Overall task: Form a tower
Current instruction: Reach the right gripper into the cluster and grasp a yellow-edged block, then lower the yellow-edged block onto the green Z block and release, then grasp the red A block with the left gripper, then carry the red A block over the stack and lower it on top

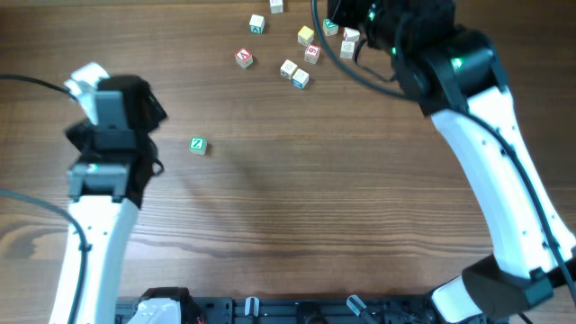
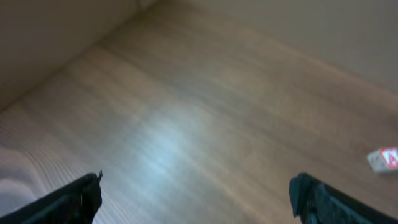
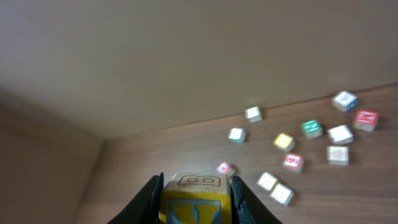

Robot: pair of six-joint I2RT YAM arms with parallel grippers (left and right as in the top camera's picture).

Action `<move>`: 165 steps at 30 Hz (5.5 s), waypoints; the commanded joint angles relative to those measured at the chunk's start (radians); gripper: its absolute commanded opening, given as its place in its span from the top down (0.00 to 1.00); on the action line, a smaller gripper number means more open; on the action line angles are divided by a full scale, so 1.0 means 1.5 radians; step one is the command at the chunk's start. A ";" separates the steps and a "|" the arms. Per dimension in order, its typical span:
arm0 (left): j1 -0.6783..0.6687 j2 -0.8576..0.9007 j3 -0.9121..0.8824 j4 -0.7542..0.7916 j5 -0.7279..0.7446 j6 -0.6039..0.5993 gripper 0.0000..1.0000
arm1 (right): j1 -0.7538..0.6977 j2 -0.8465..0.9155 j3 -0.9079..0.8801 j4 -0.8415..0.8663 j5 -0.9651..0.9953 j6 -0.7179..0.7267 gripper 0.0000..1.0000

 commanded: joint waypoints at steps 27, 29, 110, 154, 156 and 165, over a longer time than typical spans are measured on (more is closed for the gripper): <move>0.389 0.093 0.345 -0.358 0.378 -0.034 0.00 | 0.316 0.454 -0.024 0.139 0.030 -0.189 0.76; 0.389 0.093 0.345 -0.358 0.378 -0.034 0.00 | 0.316 0.455 -0.024 0.146 0.030 -0.278 0.76; -0.088 0.259 0.345 0.092 0.298 0.375 0.94 | -0.283 0.196 -0.222 -0.214 -0.159 -0.069 0.00; -0.027 0.218 -0.165 0.103 0.373 0.344 0.91 | -0.255 0.196 -0.225 0.005 -0.154 -0.068 0.01; -0.027 0.218 -0.165 0.102 0.373 0.344 0.89 | -0.255 0.196 -0.225 0.005 -0.154 -0.069 0.00; -0.027 0.191 -0.165 0.097 0.373 0.343 0.94 | -0.255 0.196 -0.225 0.005 -0.154 -0.069 0.00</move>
